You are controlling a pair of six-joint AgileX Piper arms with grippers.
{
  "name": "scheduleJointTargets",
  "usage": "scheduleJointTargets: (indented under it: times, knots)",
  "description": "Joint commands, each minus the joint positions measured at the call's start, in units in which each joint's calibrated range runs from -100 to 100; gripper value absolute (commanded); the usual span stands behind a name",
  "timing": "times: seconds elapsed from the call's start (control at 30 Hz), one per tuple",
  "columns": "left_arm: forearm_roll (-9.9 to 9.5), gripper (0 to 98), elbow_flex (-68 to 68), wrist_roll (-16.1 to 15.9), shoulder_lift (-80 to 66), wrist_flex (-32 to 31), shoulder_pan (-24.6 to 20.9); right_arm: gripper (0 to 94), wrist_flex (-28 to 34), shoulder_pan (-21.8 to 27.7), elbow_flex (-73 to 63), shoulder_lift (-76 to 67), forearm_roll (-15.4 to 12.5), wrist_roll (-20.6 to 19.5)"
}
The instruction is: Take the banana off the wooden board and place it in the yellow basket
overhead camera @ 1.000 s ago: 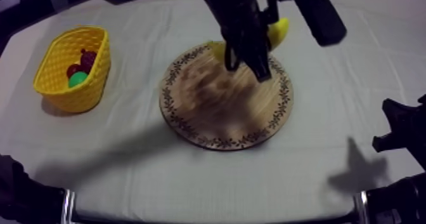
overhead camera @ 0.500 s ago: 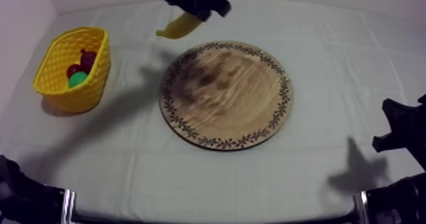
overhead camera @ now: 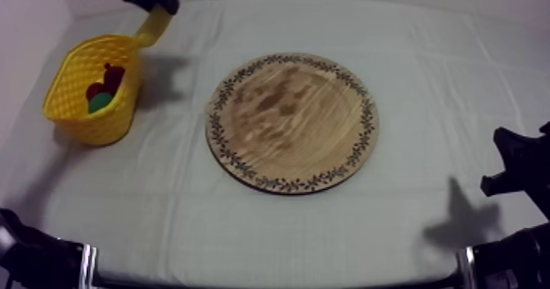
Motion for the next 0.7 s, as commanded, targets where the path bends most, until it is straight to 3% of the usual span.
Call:
scheduleJointTargets:
  times: [0.0, 0.4, 0.67]
  knots:
    - [0.11, 13.2, 1.7, 0.1, -0.9, 0.2, -2.7, 0.3, 0.0, 0.0, 0.0, 0.0, 0.0, 0.0]
    - [2.21, 14.1, 9.4, 0.7, -6.3, 1.9, -13.4, 0.3, 0.0, 0.0, 0.0, 0.0, 0.0, 0.0]
    - [2.44, 14.5, 11.4, 0.1, -7.6, 5.0, -17.2, 0.3, 0.0, 0.0, 0.0, 0.0, 0.0, 0.0]
